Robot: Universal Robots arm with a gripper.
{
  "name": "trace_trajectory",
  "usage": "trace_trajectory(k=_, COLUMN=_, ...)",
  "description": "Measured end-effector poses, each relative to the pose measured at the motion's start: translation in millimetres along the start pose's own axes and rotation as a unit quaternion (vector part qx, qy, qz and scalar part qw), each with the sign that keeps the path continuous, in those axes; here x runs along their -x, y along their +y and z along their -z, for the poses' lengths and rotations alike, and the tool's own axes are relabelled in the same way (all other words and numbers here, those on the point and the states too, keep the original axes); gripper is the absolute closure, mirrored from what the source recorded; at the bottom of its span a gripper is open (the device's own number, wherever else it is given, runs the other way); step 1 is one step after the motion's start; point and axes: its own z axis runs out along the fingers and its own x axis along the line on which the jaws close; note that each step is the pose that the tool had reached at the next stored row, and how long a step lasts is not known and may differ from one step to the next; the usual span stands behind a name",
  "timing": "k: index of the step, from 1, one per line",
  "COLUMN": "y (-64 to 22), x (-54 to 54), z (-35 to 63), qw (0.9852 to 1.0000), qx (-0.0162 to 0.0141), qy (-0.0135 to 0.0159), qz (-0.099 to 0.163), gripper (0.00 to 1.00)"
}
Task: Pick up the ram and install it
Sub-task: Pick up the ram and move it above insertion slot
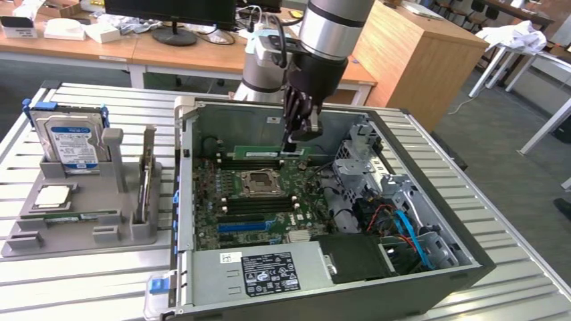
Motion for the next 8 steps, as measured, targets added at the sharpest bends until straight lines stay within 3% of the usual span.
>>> trace_trajectory(k=8, y=-0.3, x=-0.1, z=-6.1, qw=1.0000, qx=-0.0001, qy=-0.0002, qz=-0.003, gripper=0.89)
